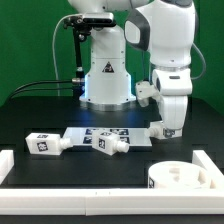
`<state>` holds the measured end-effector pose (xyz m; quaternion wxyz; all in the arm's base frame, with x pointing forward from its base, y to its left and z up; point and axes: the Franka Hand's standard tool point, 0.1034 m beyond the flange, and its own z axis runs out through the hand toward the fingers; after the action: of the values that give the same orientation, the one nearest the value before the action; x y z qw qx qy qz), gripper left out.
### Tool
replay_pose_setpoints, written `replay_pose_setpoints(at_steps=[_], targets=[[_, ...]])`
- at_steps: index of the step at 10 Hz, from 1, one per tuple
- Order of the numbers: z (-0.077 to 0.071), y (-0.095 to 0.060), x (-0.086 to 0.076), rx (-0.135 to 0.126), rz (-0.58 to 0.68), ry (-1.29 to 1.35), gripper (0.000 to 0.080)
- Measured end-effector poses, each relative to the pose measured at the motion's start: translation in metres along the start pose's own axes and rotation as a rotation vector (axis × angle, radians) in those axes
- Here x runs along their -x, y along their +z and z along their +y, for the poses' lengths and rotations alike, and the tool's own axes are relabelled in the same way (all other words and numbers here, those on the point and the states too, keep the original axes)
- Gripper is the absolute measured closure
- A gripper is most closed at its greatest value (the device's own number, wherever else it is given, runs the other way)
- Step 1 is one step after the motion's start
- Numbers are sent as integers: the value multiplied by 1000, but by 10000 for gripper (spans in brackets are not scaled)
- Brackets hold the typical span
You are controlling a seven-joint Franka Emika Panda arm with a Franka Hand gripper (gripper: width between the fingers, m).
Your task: Assemble stool
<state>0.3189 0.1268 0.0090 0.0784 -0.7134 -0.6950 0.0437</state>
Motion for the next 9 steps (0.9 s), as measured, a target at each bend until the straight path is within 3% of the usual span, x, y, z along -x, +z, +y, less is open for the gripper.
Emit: replay_pose_setpoints(at_steps=[1, 3, 4, 5, 7, 9], targets=[[1, 2, 2, 1, 8, 1, 151], [1, 2, 1, 1, 8, 17, 407], [1, 2, 2, 1, 8, 28, 407], [2, 2, 2, 2, 8, 30, 488], [18, -4, 12, 24, 13, 147, 488], [26, -9, 22, 31, 37, 455, 488]])
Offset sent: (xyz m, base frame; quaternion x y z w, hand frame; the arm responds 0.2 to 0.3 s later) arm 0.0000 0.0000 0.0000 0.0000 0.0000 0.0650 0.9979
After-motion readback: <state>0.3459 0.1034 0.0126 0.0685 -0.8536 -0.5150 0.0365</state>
